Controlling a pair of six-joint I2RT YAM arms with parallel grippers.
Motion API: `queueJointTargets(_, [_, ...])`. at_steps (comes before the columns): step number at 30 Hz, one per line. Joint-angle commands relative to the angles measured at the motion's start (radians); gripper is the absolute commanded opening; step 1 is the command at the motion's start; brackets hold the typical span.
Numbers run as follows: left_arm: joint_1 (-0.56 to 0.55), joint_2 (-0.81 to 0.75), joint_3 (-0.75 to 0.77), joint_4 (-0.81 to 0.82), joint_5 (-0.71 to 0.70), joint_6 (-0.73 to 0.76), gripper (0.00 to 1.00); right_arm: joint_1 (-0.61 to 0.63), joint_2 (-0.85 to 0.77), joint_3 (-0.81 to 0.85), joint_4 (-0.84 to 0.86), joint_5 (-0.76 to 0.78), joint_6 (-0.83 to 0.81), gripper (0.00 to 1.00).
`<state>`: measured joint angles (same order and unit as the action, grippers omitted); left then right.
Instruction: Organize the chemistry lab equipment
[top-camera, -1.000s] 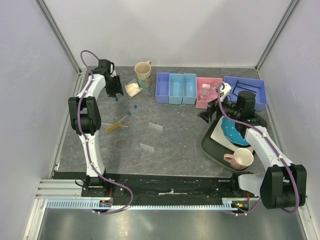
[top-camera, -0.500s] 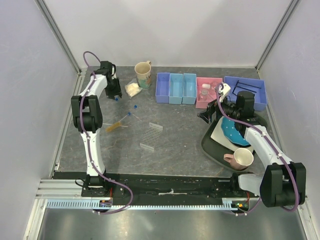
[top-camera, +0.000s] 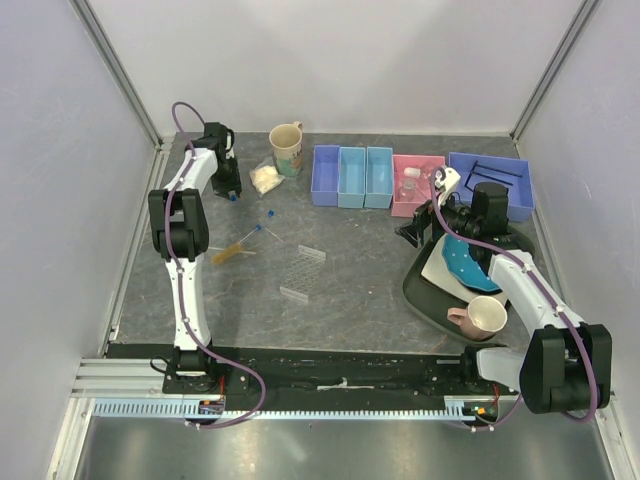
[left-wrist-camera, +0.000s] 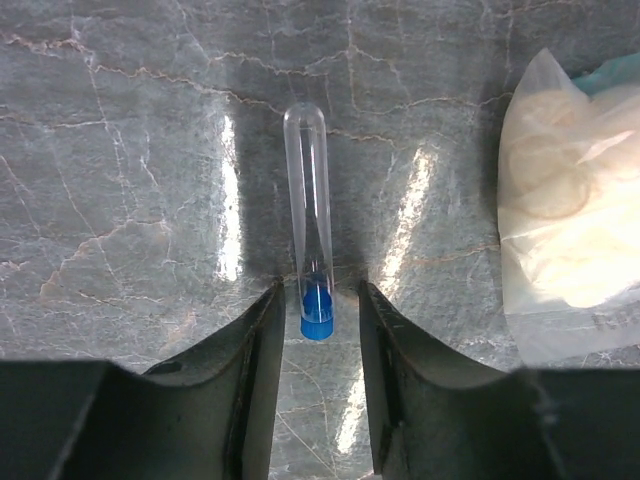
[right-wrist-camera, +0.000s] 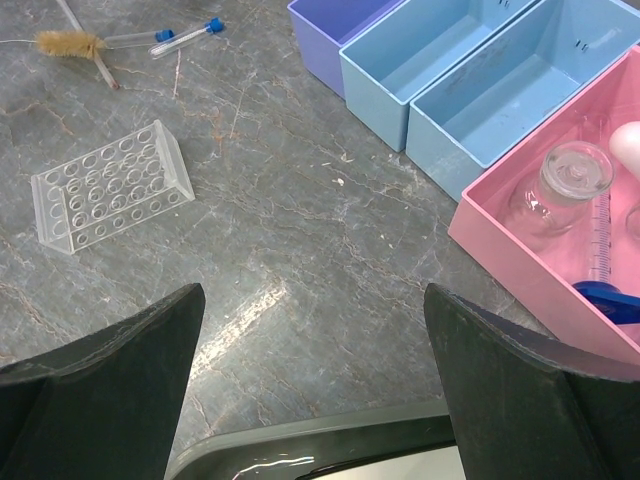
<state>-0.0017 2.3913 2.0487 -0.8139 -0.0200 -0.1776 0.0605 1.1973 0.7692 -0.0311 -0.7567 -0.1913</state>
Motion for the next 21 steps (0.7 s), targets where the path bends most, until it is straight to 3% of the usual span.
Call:
queueJointTargets(1, [0.000,0.016,0.022,-0.019,-0.026,0.041,0.41,-0.004,0.005,0.045,0.003,0.003,-0.025,0.98])
queueJointTargets(4, [0.000,0.014,0.011,-0.019,-0.028,0.047,0.32,-0.004,0.004,0.047,0.000,0.005,-0.030,0.98])
queueJointTargets(8, [0.000,0.005,-0.012,-0.019,-0.028,0.050,0.10,-0.004,-0.002,0.047,-0.003,0.010,-0.036,0.98])
queueJointTargets(11, [-0.001,-0.024,-0.034,-0.019,-0.023,0.053,0.02,-0.005,-0.007,0.045,-0.006,0.014,-0.045,0.98])
queueJointTargets(17, [0.000,-0.170,-0.192,0.054,0.015,0.064,0.02,-0.004,-0.010,0.038,-0.012,-0.006,-0.074,0.98])
queueJointTargets(21, [0.000,-0.364,-0.343,0.116,0.100,0.061,0.02,-0.005,-0.007,0.036,-0.049,-0.143,-0.132,0.98])
